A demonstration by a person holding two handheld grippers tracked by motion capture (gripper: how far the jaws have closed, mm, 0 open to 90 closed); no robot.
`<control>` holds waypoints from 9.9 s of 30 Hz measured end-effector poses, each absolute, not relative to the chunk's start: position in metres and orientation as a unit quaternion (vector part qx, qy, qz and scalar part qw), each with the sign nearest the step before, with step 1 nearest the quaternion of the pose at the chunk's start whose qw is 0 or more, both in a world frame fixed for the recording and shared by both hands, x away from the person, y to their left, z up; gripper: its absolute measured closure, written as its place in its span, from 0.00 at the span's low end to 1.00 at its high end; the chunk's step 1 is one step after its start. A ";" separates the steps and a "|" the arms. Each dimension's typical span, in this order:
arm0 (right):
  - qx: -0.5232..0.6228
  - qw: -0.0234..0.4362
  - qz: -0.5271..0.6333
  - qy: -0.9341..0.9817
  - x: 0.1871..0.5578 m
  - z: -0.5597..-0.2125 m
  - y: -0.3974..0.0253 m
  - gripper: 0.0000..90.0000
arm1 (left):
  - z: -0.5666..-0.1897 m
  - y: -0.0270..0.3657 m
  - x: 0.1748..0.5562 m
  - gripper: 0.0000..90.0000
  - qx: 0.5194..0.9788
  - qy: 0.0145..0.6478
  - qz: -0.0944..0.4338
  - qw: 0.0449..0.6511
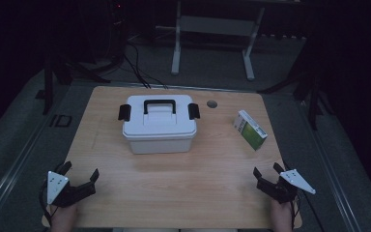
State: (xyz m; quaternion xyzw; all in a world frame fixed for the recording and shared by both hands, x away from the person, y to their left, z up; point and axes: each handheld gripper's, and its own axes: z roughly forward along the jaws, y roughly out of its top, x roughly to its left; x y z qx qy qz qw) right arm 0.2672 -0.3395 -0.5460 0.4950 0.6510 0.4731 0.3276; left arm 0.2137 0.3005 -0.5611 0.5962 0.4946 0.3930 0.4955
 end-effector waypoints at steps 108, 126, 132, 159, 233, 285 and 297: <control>0.360 0.196 0.496 0.766 0.416 -0.533 -0.146 1.00 | -0.541 0.234 0.371 1.00 0.714 0.476 0.202 0.473; 0.354 0.188 0.497 0.769 0.389 -0.532 -0.167 1.00 | -0.538 0.220 0.350 1.00 0.734 0.455 0.184 0.469; 0.352 0.190 0.497 0.770 0.380 -0.532 -0.175 1.00 | -0.539 0.214 0.345 1.00 0.733 0.453 0.178 0.474; 0.348 0.183 0.498 0.772 0.332 -0.532 -0.215 1.00 | -0.537 0.184 0.303 1.00 0.756 0.419 0.152 0.479; 0.376 0.178 0.513 0.751 0.249 -0.535 -0.273 1.00 | -0.542 0.144 0.252 1.00 0.773 0.366 0.091 0.510; 0.421 0.190 0.490 0.739 0.287 -0.541 -0.303 0.27 | -0.529 0.168 0.261 0.57 0.781 0.380 0.081 0.488; 0.417 0.203 0.480 0.745 0.289 -0.544 -0.310 0.15 | -0.500 0.203 0.262 0.57 0.784 0.385 0.093 0.478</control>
